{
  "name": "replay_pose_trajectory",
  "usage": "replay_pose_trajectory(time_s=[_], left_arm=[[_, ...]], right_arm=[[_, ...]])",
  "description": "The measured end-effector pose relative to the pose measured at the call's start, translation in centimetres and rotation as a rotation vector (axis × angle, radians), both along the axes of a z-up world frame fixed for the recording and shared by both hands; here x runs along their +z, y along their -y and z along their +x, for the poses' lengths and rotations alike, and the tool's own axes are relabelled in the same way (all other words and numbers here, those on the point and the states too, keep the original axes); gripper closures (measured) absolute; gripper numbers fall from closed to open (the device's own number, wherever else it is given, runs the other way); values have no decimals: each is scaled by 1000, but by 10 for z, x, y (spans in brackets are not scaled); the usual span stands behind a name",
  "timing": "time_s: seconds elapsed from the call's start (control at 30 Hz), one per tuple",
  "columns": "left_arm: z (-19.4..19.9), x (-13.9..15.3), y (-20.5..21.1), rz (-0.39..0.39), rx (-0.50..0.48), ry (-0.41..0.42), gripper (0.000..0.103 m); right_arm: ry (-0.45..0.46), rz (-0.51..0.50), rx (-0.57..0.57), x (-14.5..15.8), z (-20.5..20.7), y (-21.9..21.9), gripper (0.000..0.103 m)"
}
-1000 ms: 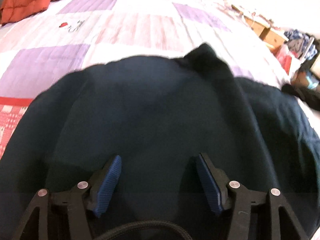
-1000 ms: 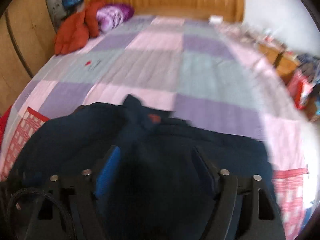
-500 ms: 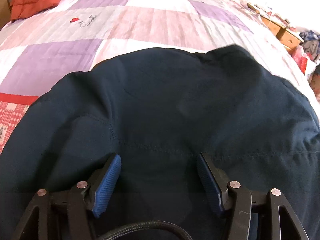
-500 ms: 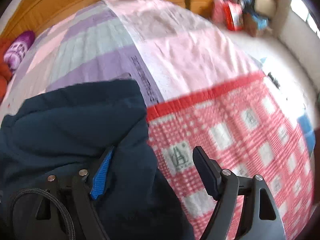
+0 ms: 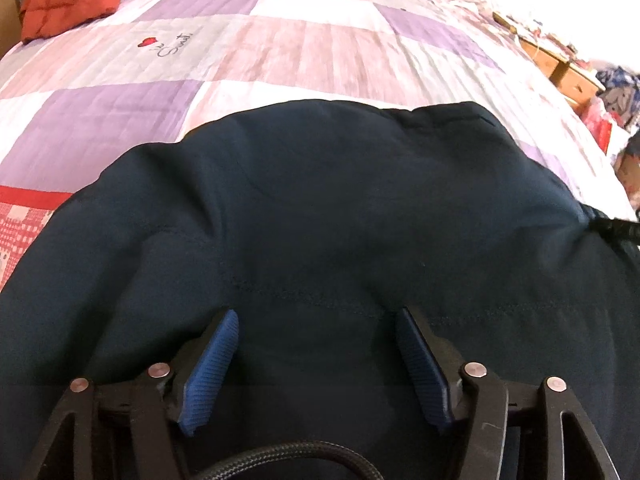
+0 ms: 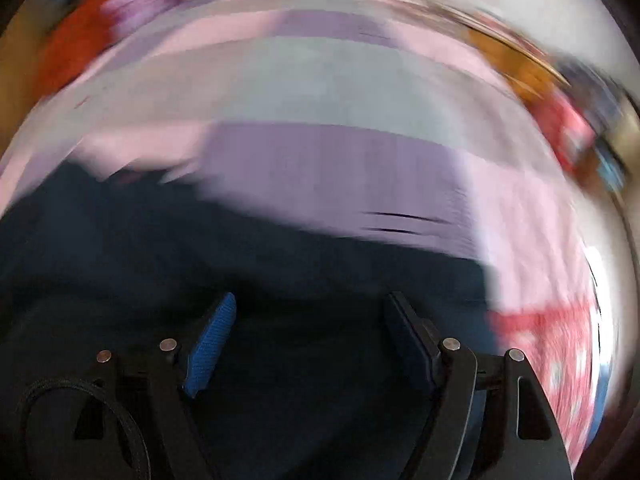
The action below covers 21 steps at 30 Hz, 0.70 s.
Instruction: Fold large clothes
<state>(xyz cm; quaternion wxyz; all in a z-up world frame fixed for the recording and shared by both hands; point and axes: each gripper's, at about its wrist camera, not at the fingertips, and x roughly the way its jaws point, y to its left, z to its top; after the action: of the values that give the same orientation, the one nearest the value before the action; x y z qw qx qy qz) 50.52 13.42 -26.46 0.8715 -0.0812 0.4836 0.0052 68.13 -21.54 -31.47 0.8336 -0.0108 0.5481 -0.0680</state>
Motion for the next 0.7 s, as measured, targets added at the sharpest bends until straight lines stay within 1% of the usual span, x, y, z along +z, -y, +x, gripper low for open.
replay_pose_trajectory(time_s=[0.03, 0.07, 0.1, 0.2, 0.23, 0.27, 0.3, 0.37, 0.4, 0.43, 0.47, 0.5, 0.53, 0.57, 0.67, 0.7], left_arm=[[0, 0, 1, 5, -7, -1, 31], [1, -1, 1, 8, -12, -2, 31], [0, -1, 1, 7, -14, -2, 30], [-1, 0, 0, -1, -7, -2, 30], [0, 0, 0, 2, -6, -4, 30], [0, 1, 1, 7, -7, -7, 30], [0, 1, 2, 12, -8, -10, 30], [0, 1, 3, 17, -6, -14, 30], [0, 1, 3, 18, -4, -15, 30], [0, 1, 3, 20, 1, -16, 30], [-1, 2, 4, 21, 6, -18, 30], [-2, 2, 4, 22, 6, -16, 30], [-4, 3, 5, 21, 4, -14, 30], [-5, 5, 6, 25, -1, -13, 30], [-10, 7, 7, 40, -9, -13, 30], [-12, 8, 5, 33, -7, -13, 30]], right_arm=[[-15, 47, -76, -2, 1, 20, 24], [-11, 97, -111, 1, -1, 32, 24], [19, 102, -103, 10, -7, 34, 24], [154, 21, 72, 50, -44, 0, 24], [204, 35, 124, 64, -67, -11, 24], [241, 70, 175, 76, -88, -24, 24], [259, 95, 227, 84, -108, -34, 24], [278, 71, 308, 90, -144, -55, 24], [268, 69, 350, 87, -165, -64, 24], [246, 63, 373, 79, -174, -68, 24], [220, 37, 370, 68, -182, -67, 24], [190, 17, 342, 54, -184, -54, 24], [180, 49, 308, 42, -186, -37, 24], [188, 92, 263, 36, -186, -18, 24], [184, 70, 39, 29, -175, 40, 23], [168, 105, -3, 29, -175, 53, 23]])
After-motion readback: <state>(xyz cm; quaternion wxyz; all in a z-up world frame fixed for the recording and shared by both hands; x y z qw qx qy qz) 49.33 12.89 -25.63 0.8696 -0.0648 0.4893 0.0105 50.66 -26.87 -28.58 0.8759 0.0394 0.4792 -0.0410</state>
